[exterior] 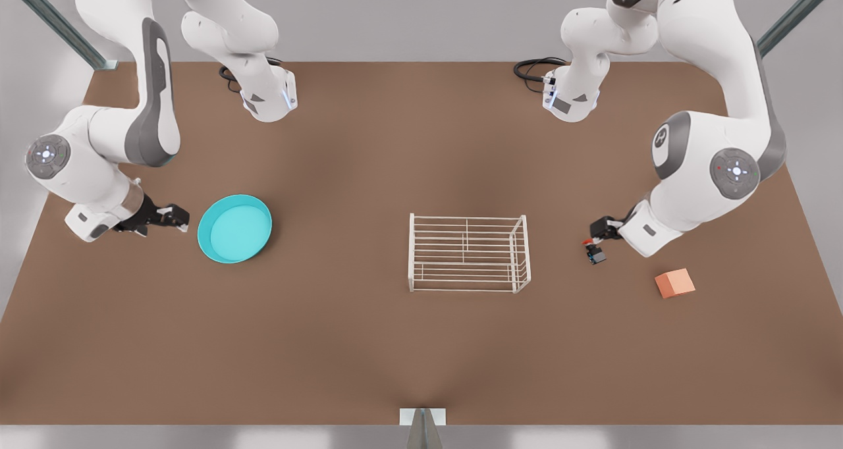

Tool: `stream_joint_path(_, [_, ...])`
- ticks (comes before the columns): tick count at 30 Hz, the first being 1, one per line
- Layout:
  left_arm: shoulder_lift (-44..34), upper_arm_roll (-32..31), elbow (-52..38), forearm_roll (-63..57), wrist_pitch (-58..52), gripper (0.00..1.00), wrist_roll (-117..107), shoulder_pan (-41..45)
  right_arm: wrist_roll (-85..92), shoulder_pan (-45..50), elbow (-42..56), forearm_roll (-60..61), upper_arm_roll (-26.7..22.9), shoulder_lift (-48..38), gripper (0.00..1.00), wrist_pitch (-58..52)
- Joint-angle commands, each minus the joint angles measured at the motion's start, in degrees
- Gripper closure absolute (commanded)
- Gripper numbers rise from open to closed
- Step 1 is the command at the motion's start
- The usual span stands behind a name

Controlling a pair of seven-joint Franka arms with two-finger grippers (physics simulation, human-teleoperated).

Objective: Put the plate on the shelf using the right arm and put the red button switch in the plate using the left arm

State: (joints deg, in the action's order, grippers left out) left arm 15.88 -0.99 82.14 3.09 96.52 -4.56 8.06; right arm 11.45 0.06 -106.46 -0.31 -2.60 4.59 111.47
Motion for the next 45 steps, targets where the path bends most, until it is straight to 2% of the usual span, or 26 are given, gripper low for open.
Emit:
stream_joint_path(1, [0.29,-0.07,-0.31,-0.45,-2.13,0.0,-0.88,0.2,3.58,2.66,0.11,0.22,0.13,0.15,0.0,-1.52])
stream_joint_path(3, [1.08,-0.16,-1.01,1.05,-0.02,0.0,-8.88,0.02,3.66,2.66,-0.06,0.57,0.13,1.2,0.0,-7.05])
stream_joint_path(5, [1.34,-0.33,-0.4,0.52,0.07,0.0,-8.97,0.46,4.01,1.08,-0.94,0.66,-0.13,1.38,0.0,-7.05])
stream_joint_path(7, [6.26,-0.6,-0.05,-0.36,2.44,0.0,-8.88,0.73,4.63,0.38,-3.05,0.75,-0.22,1.91,0.0,-6.79])
stream_joint_path(9, [7.23,-0.6,1.62,-0.36,4.37,0.0,-8.88,0.55,4.72,-2.52,-3.76,0.66,-0.22,3.05,0.0,-4.6])
stream_joint_path(15, [5.56,0.89,-0.05,-3.18,1.4,0.0,-11.7,-0.76,5.07,-8.59,-4.64,4.0,-0.3,8.41,0.0,0.59])
stream_joint_path(18, [5.3,2.83,-0.13,-3.35,-1.77,0.0,-1.85,-1.56,5.42,-8.94,-4.37,6.46,-0.3,12.1,0.0,0.77])
stream_joint_path(24, [6.18,2.92,-0.05,-3.53,2.44,0.0,-2.03,-3.31,9.9,-11.49,-4.2,6.81,-0.3,17.03,0.04,1.21])
stream_joint_path(26, [6.88,2.66,-3.74,-3.0,-0.98,0.0,-2.12,-4.81,11.57,-11.84,-4.2,8.4,-0.3,18.78,0.05,1.29])
stream_joint_path(30, [6.97,2.48,-2.95,-3.18,0.25,0.0,-2.12,-4.55,13.68,-13.07,-4.2,10.07,-0.22,22.04,0.07,1.47])
stream_joint_path(41, [6.18,2.48,-0.84,-3.62,-2.13,0.0,-2.12,-4.72,14.74,-15.88,-4.2,12.97,-0.13,26.78,0.11,2.79])
stream_joint_path(45, [6.18,2.48,-0.93,-4.85,-2.13,0.0,-2.03,-4.63,15.18,-16.32,-4.2,13.06,-0.13,27.57,0.18,3.23])
